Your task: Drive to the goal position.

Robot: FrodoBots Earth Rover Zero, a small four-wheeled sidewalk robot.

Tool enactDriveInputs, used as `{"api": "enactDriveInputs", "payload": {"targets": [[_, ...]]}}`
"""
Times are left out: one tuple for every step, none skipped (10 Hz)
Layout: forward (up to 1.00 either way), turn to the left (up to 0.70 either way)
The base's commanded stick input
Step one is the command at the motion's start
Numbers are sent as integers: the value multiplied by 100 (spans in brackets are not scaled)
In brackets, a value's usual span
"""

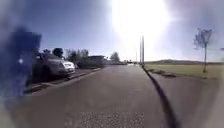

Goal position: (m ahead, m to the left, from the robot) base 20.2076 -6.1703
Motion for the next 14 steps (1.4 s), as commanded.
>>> {"api": "enactDriveInputs", "payload": {"targets": [[100, 0], [100, 0], [100, 0], [100, 0], [100, -40], [100, -40], [100, 0], [100, 0], [100, 0], [100, 0], [100, 0], [100, 0], [100, 0], [100, 0]]}}
